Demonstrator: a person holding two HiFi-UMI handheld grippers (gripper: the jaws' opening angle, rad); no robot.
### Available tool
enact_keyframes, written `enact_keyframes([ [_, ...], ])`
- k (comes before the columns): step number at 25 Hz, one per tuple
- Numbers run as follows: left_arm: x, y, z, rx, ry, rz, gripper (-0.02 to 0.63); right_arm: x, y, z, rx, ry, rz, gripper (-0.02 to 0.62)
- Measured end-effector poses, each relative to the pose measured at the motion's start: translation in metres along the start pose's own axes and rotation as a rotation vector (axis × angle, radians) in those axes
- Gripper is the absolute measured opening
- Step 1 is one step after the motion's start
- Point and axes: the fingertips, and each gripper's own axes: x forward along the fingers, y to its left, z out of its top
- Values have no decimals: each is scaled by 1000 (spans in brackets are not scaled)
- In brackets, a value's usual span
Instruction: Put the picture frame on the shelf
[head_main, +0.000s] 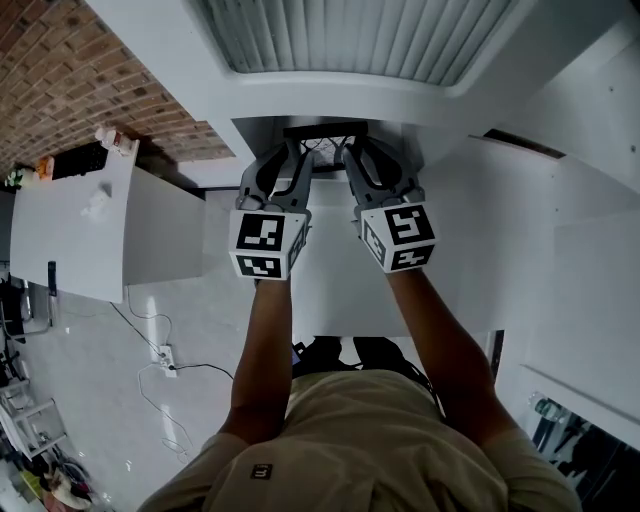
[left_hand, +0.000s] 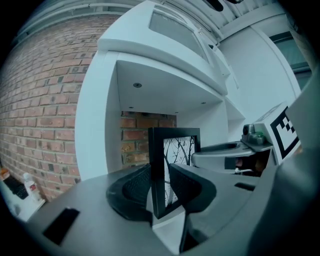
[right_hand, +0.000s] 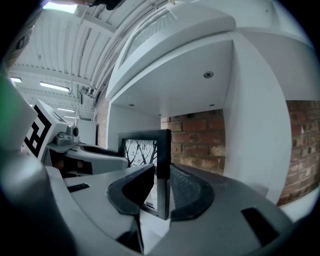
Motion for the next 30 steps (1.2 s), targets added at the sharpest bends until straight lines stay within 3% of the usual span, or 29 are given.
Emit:
enact_keyframes([
  [30, 4, 1, -6, 36, -1, 10, 98, 6, -10, -1, 2, -1, -6, 81],
])
